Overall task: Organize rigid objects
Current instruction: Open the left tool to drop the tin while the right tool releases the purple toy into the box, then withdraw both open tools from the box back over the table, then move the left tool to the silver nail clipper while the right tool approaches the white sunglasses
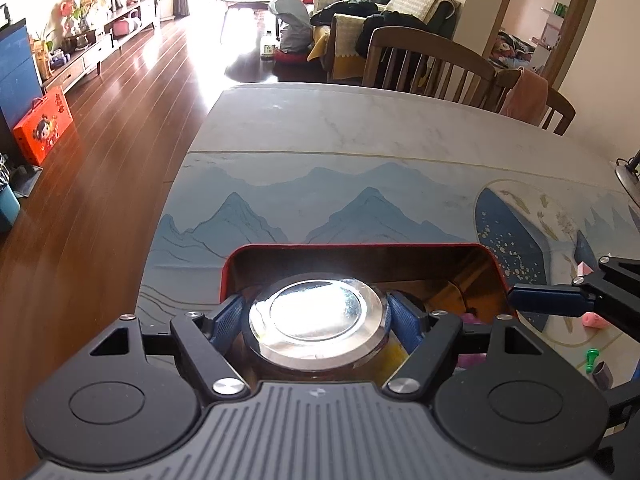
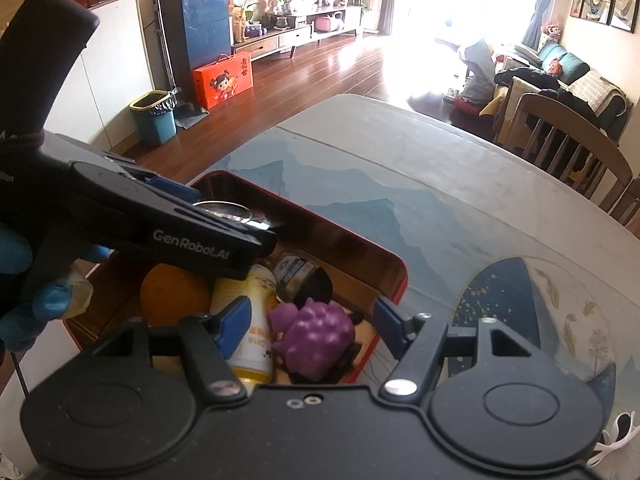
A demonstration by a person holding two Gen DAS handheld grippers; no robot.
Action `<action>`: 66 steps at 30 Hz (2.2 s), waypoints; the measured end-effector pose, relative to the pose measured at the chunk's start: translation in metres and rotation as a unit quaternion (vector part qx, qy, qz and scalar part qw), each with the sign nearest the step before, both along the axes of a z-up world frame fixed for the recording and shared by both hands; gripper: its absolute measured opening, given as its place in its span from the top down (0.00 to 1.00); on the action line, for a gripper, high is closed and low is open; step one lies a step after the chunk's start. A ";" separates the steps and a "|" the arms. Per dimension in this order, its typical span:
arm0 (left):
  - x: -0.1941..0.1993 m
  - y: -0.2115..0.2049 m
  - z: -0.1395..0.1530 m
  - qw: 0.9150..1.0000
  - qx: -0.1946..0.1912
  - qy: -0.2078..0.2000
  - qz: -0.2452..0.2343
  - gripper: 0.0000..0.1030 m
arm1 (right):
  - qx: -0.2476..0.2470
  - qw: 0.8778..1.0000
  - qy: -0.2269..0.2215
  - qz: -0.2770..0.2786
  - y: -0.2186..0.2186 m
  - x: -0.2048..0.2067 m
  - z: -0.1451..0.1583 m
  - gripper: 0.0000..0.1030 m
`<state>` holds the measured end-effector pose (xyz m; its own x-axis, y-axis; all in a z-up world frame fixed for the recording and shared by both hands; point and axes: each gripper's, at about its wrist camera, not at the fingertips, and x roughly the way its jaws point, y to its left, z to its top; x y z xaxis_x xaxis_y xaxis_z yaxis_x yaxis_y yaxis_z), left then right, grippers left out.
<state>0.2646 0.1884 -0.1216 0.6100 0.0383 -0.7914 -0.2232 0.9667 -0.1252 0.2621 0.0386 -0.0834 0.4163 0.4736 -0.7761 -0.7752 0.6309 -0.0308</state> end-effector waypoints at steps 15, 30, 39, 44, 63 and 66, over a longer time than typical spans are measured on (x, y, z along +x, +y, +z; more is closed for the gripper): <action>-0.030 -0.019 0.028 0.999 0.012 -0.034 -0.015 0.25 | 0.039 0.999 0.012 -0.032 -0.029 -0.013 0.020 0.29; -0.065 -0.040 0.062 0.996 0.027 -0.074 -0.041 0.23 | 0.102 0.991 0.011 -0.088 -0.079 -0.034 0.042 0.17; -0.080 -0.061 0.078 0.993 0.041 -0.095 -0.056 0.21 | 0.137 0.983 -0.006 -0.123 -0.116 -0.049 0.052 0.09; -0.081 -0.079 0.080 0.993 0.039 -0.098 -0.060 0.20 | 0.140 0.981 -0.019 -0.135 -0.142 -0.052 0.054 0.00; -0.053 -0.182 0.066 0.992 0.046 -0.095 -0.072 0.18 | 0.108 0.980 -0.019 -0.168 -0.268 -0.020 0.030 0.00; -0.045 -0.197 0.058 0.993 0.047 -0.083 -0.071 0.18 | 0.104 0.978 -0.018 -0.178 -0.284 -0.008 0.028 0.00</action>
<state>0.2195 -0.0090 -0.0633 0.7369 0.0117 -0.6759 -0.0674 0.9961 -0.0562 0.2540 -0.2457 -0.0557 0.6086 0.4396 -0.6605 -0.5051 0.8567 0.1047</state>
